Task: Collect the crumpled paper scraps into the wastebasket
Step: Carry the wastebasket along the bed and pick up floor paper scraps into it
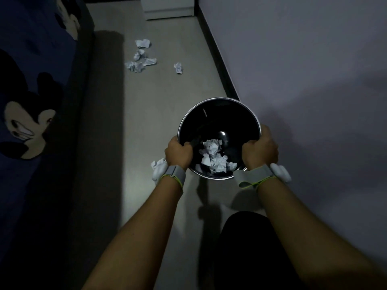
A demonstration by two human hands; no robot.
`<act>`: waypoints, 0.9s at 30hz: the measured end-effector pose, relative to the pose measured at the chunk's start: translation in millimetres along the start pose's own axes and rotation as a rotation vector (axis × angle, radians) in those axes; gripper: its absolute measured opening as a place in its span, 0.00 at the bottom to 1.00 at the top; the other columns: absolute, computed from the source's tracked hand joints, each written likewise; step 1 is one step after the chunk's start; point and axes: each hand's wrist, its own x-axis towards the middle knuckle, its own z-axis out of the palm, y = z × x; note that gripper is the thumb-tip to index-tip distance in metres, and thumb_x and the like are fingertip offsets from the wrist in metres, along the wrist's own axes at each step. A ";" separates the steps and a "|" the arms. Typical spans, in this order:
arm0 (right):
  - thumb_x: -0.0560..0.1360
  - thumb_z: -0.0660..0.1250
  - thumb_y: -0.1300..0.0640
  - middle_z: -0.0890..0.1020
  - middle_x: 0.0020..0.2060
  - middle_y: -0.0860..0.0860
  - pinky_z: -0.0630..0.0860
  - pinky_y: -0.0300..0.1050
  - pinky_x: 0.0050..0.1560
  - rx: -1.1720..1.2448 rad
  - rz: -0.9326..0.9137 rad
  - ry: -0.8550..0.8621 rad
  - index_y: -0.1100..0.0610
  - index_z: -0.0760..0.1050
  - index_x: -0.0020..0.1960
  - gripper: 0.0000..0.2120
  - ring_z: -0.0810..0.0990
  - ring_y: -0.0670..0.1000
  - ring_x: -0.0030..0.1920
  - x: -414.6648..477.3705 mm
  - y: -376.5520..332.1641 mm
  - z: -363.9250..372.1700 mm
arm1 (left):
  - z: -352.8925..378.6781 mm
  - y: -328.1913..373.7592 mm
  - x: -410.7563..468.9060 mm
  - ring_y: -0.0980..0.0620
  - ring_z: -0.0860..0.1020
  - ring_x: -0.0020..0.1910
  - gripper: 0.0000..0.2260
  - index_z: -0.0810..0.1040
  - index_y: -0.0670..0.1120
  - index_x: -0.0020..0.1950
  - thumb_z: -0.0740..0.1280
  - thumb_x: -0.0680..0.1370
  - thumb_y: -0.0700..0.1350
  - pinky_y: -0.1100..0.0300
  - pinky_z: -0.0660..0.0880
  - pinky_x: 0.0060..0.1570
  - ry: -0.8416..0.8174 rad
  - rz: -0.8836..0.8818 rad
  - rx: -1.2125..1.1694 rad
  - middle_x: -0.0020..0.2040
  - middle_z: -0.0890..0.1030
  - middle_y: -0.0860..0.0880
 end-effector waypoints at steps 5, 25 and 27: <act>0.72 0.58 0.64 0.81 0.47 0.59 0.69 0.45 0.40 -0.024 0.015 0.050 0.51 0.73 0.58 0.17 0.79 0.64 0.45 10.8 12.5 -7.7 | 22.8 6.9 1.4 0.36 0.76 0.57 0.13 0.74 0.42 0.60 0.61 0.76 0.40 0.52 0.74 0.56 -0.089 0.068 0.028 0.57 0.79 0.38; 0.73 0.59 0.62 0.81 0.49 0.58 0.66 0.45 0.40 -0.058 0.041 0.082 0.51 0.72 0.61 0.18 0.79 0.64 0.47 19.5 6.6 3.9 | 0.8 -134.3 71.5 0.32 0.65 0.69 0.25 0.64 0.57 0.73 0.65 0.77 0.49 0.41 0.66 0.65 -0.344 -0.012 0.871 0.74 0.57 0.40; 0.73 0.59 0.63 0.81 0.48 0.58 0.66 0.45 0.40 -0.066 0.032 0.081 0.50 0.72 0.60 0.17 0.79 0.63 0.47 18.9 6.6 4.2 | 2.1 -143.0 68.5 0.34 0.71 0.62 0.16 0.73 0.50 0.66 0.63 0.78 0.49 0.45 0.69 0.62 -0.284 0.066 0.865 0.68 0.65 0.39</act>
